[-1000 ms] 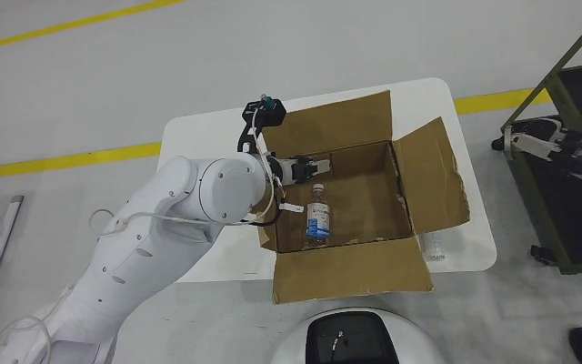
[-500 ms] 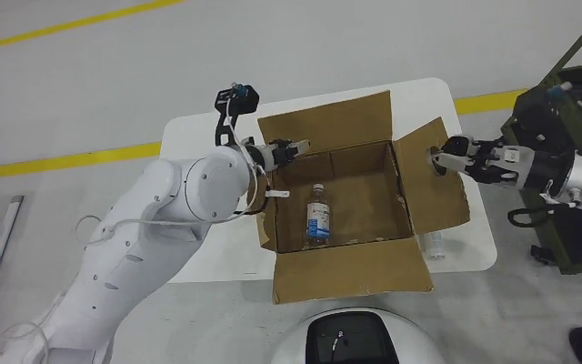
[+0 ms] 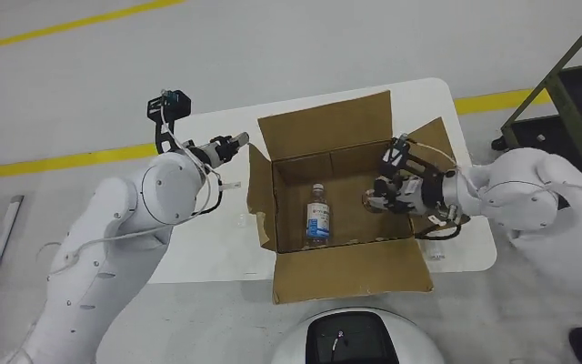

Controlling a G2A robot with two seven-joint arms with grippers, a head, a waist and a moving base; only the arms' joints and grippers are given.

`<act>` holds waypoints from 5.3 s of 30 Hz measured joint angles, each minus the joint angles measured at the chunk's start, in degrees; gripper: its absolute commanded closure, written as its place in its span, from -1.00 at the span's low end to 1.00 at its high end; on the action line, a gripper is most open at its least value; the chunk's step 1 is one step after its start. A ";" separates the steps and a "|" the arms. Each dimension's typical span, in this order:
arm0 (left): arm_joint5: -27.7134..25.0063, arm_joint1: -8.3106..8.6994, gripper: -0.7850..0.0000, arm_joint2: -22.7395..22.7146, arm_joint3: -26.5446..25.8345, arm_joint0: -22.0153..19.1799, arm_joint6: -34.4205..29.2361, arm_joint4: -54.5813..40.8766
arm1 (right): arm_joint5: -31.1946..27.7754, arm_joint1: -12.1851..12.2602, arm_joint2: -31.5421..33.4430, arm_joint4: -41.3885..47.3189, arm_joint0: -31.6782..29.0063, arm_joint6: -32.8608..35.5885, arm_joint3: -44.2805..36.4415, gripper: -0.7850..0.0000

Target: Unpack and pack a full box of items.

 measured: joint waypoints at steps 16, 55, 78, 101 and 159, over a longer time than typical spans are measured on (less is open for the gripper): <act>0.00 0.00 -1.00 -0.01 0.00 0.01 0.00 0.00 | 5.68 -11.74 -27.13 -8.29 16.97 -2.47 18.34 1.00; 0.00 0.00 -1.00 -0.01 0.00 0.01 0.00 0.00 | 8.49 -11.46 -6.27 -11.72 14.57 0.61 11.00 1.00; 0.00 0.00 -1.00 -0.01 0.00 0.00 0.00 0.00 | 20.95 -3.27 48.60 -38.15 -23.64 23.07 -20.50 1.00; 0.00 0.00 -1.00 -0.01 0.00 0.00 0.00 0.00 | 31.22 -4.57 41.54 -35.40 -33.90 25.53 -19.40 1.00; 0.00 0.00 -1.00 -0.01 0.00 0.00 0.00 0.00 | 36.80 -8.67 19.29 -29.66 -24.49 17.29 -1.59 0.02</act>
